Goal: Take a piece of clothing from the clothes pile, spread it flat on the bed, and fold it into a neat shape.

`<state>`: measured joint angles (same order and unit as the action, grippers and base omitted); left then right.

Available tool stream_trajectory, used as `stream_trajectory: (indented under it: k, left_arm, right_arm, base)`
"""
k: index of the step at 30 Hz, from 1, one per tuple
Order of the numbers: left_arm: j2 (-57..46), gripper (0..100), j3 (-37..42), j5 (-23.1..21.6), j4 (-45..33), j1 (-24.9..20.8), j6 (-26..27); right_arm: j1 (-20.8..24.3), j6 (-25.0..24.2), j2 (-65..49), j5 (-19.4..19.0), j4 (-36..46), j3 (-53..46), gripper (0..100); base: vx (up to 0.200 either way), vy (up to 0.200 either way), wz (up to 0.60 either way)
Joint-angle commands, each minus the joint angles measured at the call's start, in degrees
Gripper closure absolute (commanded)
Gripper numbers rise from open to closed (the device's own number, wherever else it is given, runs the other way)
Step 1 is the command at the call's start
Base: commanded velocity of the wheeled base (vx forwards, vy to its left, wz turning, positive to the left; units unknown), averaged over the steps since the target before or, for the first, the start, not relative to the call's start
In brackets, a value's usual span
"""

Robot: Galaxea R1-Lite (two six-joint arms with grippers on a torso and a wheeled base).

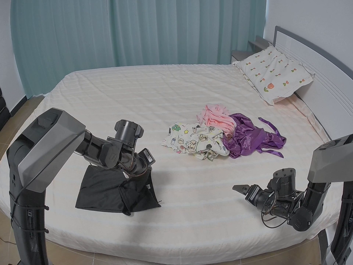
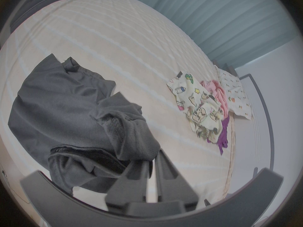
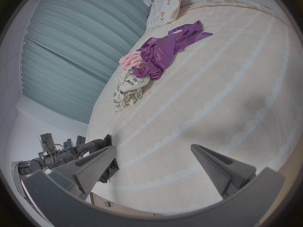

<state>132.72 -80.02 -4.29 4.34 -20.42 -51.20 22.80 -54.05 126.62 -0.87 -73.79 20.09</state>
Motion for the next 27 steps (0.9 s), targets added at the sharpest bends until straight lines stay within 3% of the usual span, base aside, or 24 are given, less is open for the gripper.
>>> stream_trajectory:
  k: [1,8,15,19,22,27]
  left_arm:
    - [2.9,0,-1.72,0.95,0.32,0.38,-0.74]
    - [0.61,0,-1.37,0.42,0.23,0.47,-3.73]
    - [-6.68,0,1.36,-3.0,0.32,1.35,-5.66]
    - [-9.58,0,6.72,-4.59,0.67,2.84,-5.75]
    - [-11.17,0,11.29,-5.64,2.16,3.98,-6.63]
    - [-14.59,0,20.43,-10.47,6.65,6.97,-8.21]
  right_arm:
    - [0.06,0.0,0.11,-0.01,-0.04,-0.05,0]
    - [0.06,0.0,0.2,-0.01,-0.04,-0.14,0]
    - [0.06,0.09,0.29,-0.01,-0.04,-0.14,0]
    - [0.06,0.09,0.64,-0.01,-0.04,-0.23,0]
    - [0.06,0.09,0.73,-0.01,-0.04,-0.23,0]
    - [0.06,0.09,0.73,-0.01,-0.04,-0.23,0]
  base:
    - [0.0,0.0,0.0]
    - [0.0,0.0,0.0]
    - [0.0,0.0,0.0]
    - [0.0,0.0,0.0]
    - [-0.2,0.0,0.0]
    - [-0.12,0.0,0.0]
